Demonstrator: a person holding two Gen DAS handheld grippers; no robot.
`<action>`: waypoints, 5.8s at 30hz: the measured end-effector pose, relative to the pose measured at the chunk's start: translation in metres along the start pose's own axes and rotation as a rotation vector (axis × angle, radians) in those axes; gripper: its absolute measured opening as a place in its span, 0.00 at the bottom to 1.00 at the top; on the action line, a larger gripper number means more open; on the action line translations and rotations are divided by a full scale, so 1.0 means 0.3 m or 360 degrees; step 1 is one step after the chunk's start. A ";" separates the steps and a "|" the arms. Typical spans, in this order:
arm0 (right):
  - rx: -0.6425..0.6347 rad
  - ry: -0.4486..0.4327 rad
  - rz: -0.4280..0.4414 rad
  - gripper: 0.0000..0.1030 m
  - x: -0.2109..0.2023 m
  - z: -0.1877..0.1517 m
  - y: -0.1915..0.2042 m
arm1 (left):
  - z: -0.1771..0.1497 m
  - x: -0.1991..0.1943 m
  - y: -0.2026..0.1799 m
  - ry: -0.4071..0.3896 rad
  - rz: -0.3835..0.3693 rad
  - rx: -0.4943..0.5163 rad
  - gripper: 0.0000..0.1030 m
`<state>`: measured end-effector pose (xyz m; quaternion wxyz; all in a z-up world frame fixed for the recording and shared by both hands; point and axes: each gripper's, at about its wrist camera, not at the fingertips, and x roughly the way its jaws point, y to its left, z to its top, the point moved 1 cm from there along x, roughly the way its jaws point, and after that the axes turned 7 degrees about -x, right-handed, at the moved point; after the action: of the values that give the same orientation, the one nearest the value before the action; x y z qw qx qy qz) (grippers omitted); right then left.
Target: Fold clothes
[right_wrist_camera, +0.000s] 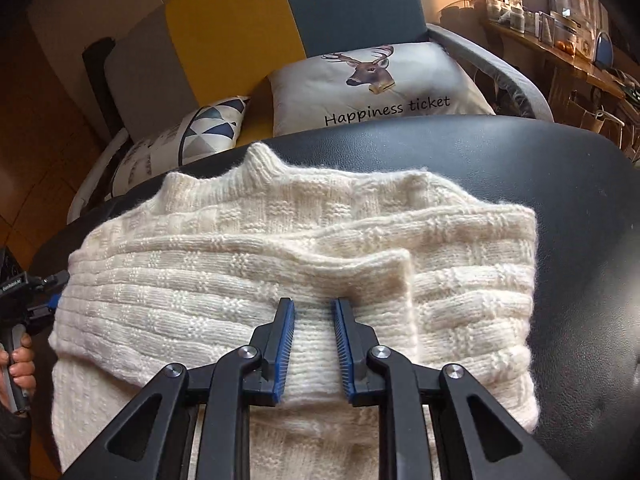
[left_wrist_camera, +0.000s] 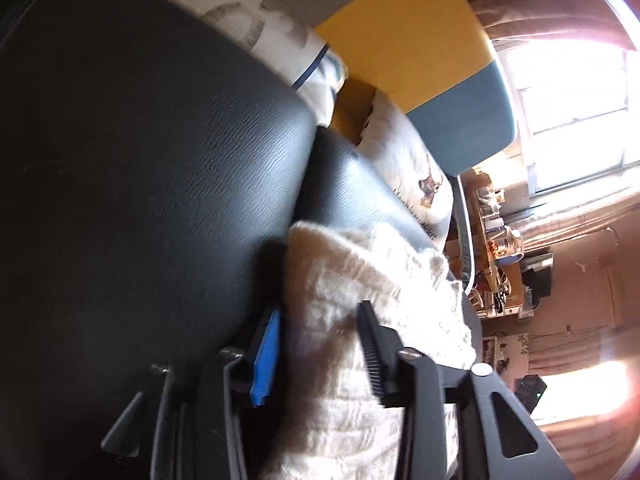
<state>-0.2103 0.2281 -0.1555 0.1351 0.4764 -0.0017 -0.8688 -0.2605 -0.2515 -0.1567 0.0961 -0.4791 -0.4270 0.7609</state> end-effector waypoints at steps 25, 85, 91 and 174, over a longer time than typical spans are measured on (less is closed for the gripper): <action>-0.0116 0.0042 -0.0089 0.20 0.003 0.104 -0.022 | -0.170 0.061 -0.280 -0.0206 0.0516 0.0579 0.15; 0.0280 0.0023 0.0811 0.10 -0.511 -0.827 -0.157 | -1.067 -0.502 0.085 -0.0090 0.0377 0.0688 0.09; 0.0167 0.0051 0.0863 0.11 -0.540 -0.819 -0.098 | -1.062 -0.546 0.106 0.0023 0.0036 0.0466 0.08; 0.0407 -0.0078 0.1042 0.15 -0.371 -0.382 -0.152 | -0.558 -0.226 0.004 0.0168 -0.0231 -0.0150 0.15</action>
<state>-0.0693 0.3126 -0.1320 0.3456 0.4427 -0.2663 -0.7834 -0.0891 -0.1965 -0.1431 0.1507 -0.4903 -0.4904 0.7046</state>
